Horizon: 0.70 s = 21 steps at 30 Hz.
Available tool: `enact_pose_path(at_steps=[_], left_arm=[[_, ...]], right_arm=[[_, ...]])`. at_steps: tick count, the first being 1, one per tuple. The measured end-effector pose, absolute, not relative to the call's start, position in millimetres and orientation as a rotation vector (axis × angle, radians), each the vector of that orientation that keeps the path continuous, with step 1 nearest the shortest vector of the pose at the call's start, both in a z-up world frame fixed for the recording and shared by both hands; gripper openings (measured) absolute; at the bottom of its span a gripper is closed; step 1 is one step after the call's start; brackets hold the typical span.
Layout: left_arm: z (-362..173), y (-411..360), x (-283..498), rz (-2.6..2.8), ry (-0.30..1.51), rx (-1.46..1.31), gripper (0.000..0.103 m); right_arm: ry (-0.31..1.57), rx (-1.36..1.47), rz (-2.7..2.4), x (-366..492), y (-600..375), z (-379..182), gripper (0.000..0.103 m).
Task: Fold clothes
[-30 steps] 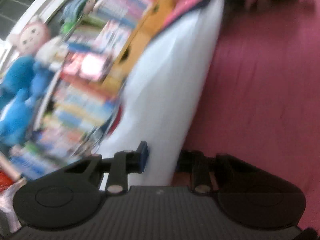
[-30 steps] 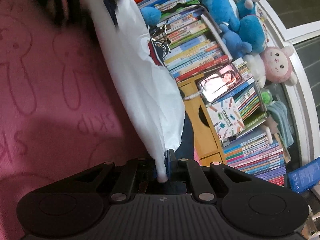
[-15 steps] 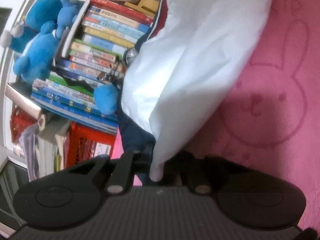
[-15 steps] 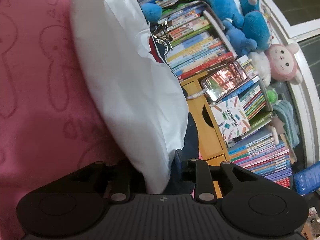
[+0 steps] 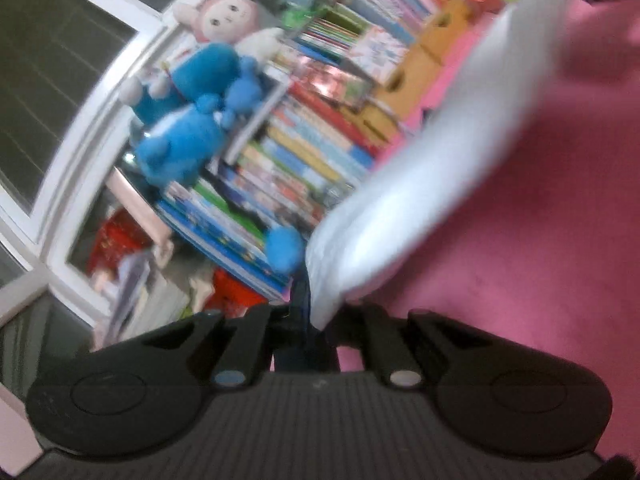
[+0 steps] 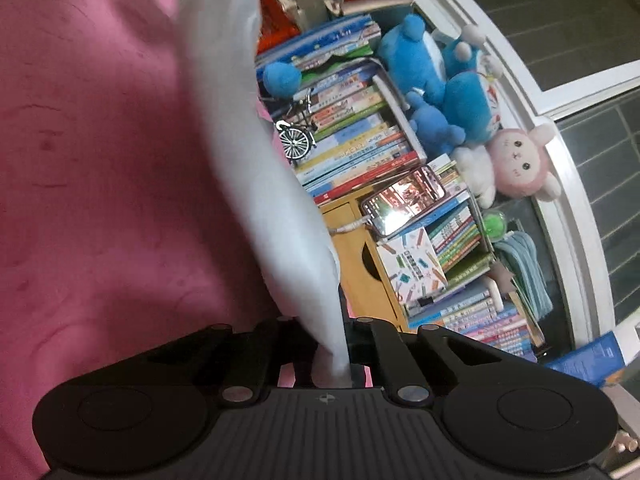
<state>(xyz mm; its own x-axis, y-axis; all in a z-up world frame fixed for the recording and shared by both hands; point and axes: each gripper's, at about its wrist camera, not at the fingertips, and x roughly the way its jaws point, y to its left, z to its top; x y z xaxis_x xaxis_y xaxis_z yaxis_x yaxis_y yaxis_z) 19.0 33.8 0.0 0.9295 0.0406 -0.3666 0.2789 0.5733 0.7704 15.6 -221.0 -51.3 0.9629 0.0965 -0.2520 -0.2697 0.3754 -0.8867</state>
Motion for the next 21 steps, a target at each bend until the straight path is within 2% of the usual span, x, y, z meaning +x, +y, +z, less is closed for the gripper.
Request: enact_pose_path(at_steps=[6,7,9,12,14,16,20,21], left_arm=[[-63,41,-10,-0.182,0.517,1.027,0.015],[-63,45,-13,-0.168,0.532,1.014,0.017],[-62,55,-19,-0.133,0.559,0.979,0.021],[-61,69,-28,-0.082,0.599,0.926,0.024],[-54,86,-31,-0.011,0.629,0.855,0.029],[-43,102,-33,0.052,0.656,0.73,0.029],[-10,130,-28,0.136,0.653,0.405,0.029],[-1,131,-26,0.144,0.635,0.312,0.03]], right_arm=[[0.242,-1.249,0.287,-21,-237,-92,0.014],[0.252,-1.267,0.289,-25,-240,-100,0.015],[0.263,-1.284,0.289,-32,-249,-109,0.024],[0.293,-1.223,0.275,-44,-264,-107,0.029],[0.336,-1.157,0.244,-50,-272,-101,0.032],[0.369,-1.055,0.226,-59,-280,-91,0.032],[0.348,-0.785,0.215,-75,-287,-64,0.052],[0.336,-0.713,0.219,-78,-287,-56,0.053]])
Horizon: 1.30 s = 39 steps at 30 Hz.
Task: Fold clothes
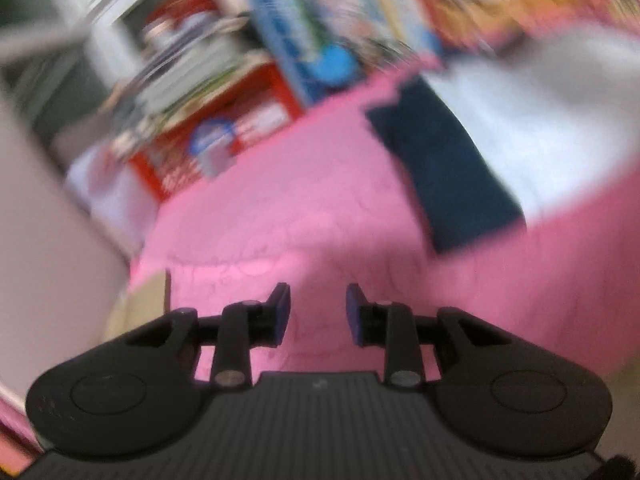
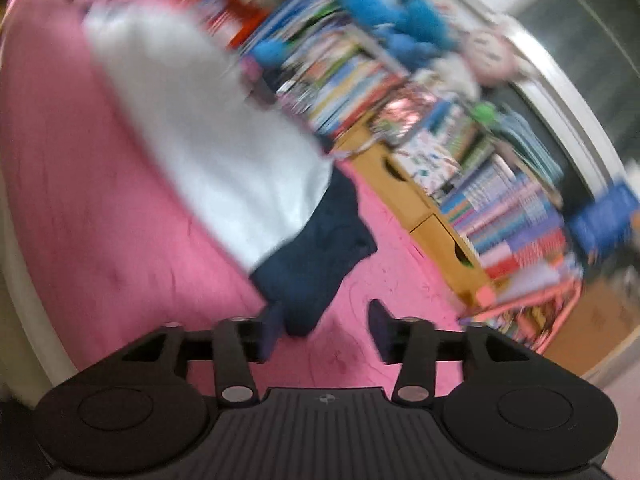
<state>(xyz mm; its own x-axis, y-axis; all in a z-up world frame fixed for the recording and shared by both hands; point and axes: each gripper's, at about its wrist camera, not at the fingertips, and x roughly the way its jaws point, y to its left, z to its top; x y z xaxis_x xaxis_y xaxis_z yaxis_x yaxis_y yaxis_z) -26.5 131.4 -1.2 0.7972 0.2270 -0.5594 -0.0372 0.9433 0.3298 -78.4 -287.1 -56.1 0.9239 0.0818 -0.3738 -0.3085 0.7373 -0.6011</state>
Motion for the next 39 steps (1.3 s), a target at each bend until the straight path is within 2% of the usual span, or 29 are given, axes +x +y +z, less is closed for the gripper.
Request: enact_pose_path(at_steps=[1,3,5,9,15,18,21,27,35,36,37,39], left_arm=[[8,133,-25,0.151,0.614,0.218,0.031],[21,121,-22,0.118,0.55,0.062,0.039],[25,96,-17,0.046,0.483,-0.043,0.046],[16,40,3,-0.041,0.444,-0.191,0.047],[-12,-11,45,-0.061,0.55,0.016,0.047],[-26,-15,51,-0.033,0.569,0.128,0.048],[-33,-20,49,-0.033,0.556,0.205,0.049],[-34,-8,47,-0.032,0.558,0.157,0.051],[-34,62,42,0.155,0.561,0.027,0.05],[-34,73,42,0.175,0.569,-0.016,0.054],[-35,83,42,0.194,0.577,-0.06,0.063],[-35,97,41,0.225,0.583,-0.113,0.066]], right_arm=[[0.311,-0.624,0.213,-80,-287,-48,0.056],[0.267,-0.422,0.193,-78,-285,-34,0.071],[0.225,-0.24,0.191,-70,-281,-26,0.075],[0.2,-0.061,0.162,-36,-246,-23,0.077],[0.306,-0.146,0.255,-4,-175,-30,0.081],[0.428,-0.168,0.293,10,-163,-38,0.081],[0.518,-0.12,0.304,22,-166,-39,0.087],[0.569,-0.099,0.292,28,-173,-40,0.089],[0.595,-0.094,0.089,37,-222,-38,0.089],[0.596,-0.093,0.059,37,-229,-38,0.089],[0.597,-0.087,0.034,37,-235,-38,0.089],[0.597,-0.069,-0.011,37,-249,-39,0.089]])
